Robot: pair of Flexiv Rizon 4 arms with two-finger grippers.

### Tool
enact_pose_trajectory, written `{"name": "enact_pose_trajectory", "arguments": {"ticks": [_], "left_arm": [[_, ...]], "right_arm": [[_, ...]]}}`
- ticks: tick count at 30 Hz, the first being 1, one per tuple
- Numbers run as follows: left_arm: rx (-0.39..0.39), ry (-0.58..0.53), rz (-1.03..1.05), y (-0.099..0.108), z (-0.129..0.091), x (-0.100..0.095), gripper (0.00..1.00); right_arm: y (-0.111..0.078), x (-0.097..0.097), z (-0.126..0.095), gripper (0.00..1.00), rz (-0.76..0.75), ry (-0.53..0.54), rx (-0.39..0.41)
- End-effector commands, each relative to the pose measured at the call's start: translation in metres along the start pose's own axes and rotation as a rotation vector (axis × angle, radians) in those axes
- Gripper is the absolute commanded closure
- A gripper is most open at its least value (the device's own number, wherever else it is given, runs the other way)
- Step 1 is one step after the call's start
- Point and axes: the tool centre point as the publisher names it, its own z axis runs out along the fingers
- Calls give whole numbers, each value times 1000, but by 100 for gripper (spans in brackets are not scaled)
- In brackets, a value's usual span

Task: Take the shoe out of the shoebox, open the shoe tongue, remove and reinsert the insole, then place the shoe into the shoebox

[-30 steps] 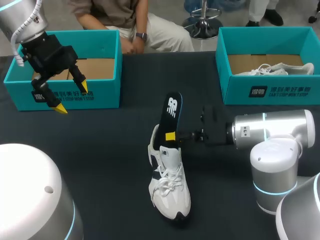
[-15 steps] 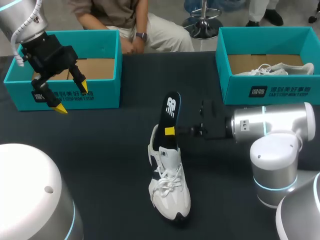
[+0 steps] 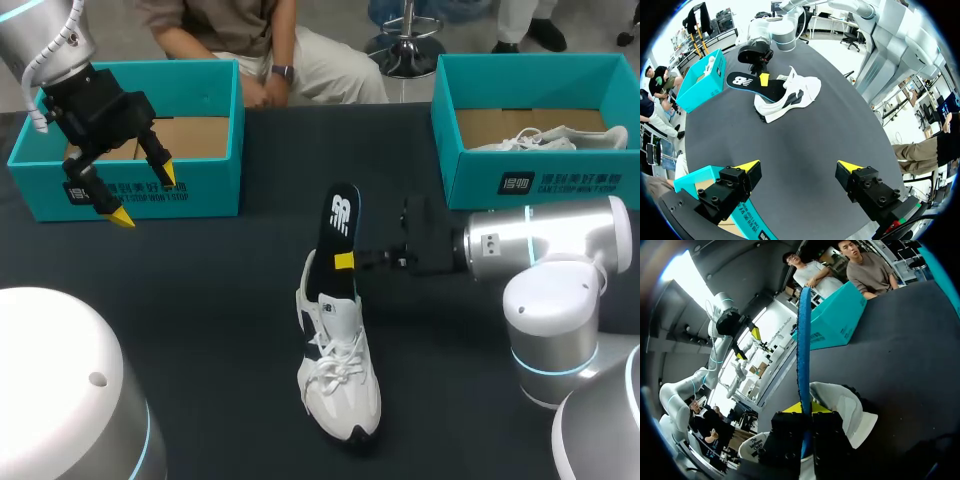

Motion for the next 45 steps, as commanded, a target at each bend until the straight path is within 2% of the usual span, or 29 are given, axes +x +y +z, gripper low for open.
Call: {"name": "enact_pose_trajectory", "arguments": {"ticks": [1,17,25,34,35,37,40,45], "left_arm": [[-2,1,0,0,0,0,0],[-2,1,0,0,0,0,0],[-2,1,0,0,0,0,0],[-2,1,0,0,0,0,0],[-2,1,0,0,0,0,0],[-2,1,0,0,0,0,0],[-2,1,0,0,0,0,0],[-2,1,0,0,0,0,0]], "right_arm": [[-6,0,5,100,12,0,-4],[-42,2,12,100,83,15,0],[-49,0,13,100,101,11,8],[-40,2,10,100,86,-2,10],[-38,2,10,93,81,-3,11],[-34,2,9,89,73,-5,13],[-28,3,9,78,61,-7,17],[-15,4,8,75,34,-13,23]]}}
